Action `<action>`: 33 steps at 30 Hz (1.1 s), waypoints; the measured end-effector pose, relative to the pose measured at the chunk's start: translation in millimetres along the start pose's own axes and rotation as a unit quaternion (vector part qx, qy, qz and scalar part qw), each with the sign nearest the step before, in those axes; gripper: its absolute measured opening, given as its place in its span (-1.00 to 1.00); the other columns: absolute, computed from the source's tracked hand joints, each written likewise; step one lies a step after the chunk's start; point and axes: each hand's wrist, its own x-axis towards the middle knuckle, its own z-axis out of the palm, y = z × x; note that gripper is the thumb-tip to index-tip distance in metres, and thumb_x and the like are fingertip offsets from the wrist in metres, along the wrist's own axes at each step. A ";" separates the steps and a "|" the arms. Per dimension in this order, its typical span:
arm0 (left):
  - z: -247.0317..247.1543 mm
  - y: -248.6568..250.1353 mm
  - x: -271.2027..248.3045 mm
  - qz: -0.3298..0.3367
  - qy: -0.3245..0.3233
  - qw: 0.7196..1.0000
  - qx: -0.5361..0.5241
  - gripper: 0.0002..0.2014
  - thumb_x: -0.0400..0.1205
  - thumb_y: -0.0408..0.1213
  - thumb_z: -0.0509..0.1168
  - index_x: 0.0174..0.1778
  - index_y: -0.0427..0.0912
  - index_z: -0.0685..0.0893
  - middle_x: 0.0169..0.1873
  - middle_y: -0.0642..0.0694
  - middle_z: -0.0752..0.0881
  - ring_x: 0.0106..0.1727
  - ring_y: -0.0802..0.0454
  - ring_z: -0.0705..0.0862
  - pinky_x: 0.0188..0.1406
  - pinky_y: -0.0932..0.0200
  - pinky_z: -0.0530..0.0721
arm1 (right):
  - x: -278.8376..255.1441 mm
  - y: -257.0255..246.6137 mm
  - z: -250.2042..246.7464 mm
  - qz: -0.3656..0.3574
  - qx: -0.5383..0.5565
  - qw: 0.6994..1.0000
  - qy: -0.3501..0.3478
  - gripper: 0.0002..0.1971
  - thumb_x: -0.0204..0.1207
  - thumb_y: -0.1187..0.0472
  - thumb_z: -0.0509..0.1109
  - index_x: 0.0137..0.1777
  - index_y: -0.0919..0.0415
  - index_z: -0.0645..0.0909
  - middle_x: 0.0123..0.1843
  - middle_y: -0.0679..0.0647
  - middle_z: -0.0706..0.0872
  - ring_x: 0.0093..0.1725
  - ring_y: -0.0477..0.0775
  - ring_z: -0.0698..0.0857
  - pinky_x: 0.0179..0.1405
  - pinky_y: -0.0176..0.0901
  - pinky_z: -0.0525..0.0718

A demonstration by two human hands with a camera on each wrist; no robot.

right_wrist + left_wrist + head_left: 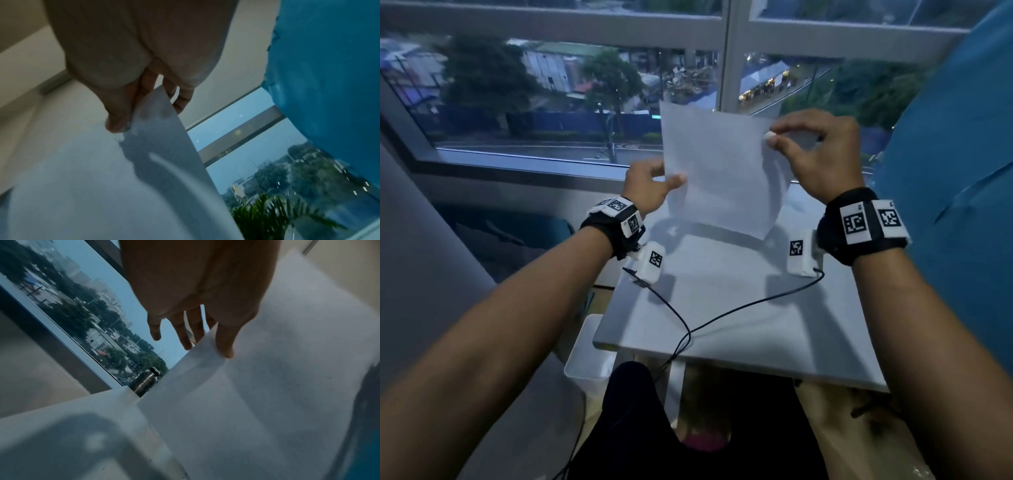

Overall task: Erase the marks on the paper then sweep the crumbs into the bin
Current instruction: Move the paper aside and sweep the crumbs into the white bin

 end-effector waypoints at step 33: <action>-33.9 16.1 -11.7 -0.088 -0.032 0.970 -0.222 -0.61 0.49 -0.67 0.39 0.23 -0.38 0.70 0.00 -0.20 0.82 -0.10 -0.07 0.79 -0.12 0.10 0.75 | -48.0 38.2 42.8 0.209 0.156 0.961 -0.086 -0.89 0.35 0.21 0.66 -0.14 0.14 0.84 -0.13 0.07 0.87 -0.15 0.04 0.72 0.03 0.02 0.71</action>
